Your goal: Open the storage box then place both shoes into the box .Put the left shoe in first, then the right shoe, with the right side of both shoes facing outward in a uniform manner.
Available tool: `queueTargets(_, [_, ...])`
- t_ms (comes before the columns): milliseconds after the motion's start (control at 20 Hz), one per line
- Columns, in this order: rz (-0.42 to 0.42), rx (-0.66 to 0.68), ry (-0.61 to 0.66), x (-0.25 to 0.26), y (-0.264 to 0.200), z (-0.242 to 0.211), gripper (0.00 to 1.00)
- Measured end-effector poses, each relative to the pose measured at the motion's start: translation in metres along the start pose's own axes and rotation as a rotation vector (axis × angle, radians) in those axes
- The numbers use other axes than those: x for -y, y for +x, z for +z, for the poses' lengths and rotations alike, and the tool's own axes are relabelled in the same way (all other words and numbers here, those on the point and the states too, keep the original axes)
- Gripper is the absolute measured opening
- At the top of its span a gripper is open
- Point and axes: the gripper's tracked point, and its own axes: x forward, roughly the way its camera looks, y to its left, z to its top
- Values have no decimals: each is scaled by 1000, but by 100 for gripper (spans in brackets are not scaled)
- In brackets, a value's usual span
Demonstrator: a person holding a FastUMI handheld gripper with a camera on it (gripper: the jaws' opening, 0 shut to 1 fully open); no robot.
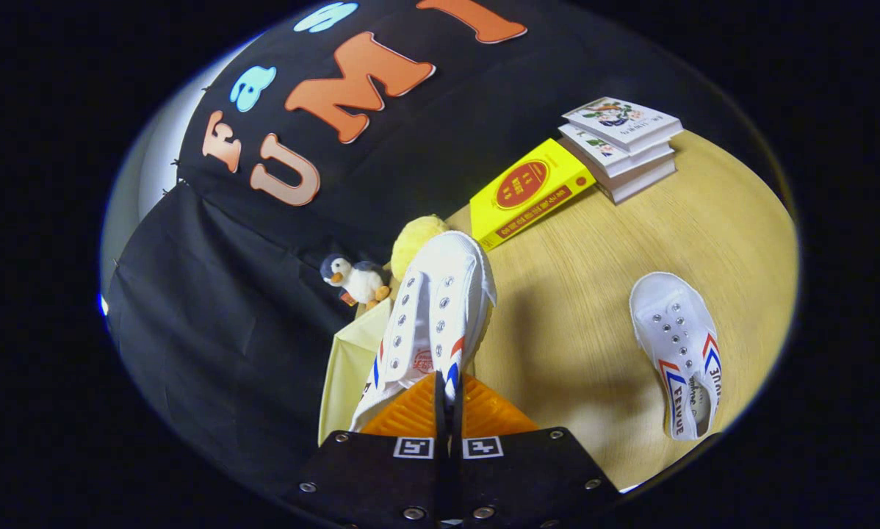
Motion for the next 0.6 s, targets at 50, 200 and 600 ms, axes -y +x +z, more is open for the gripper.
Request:
queueTargets(50, [9, 5, -13, -18, 0, -1, 0])
queueTargets(200, [31, -15, -61, -65, 12, -19, 0])
queueTargets(600, [22, -106, -126, -137, 90, -94, 0])
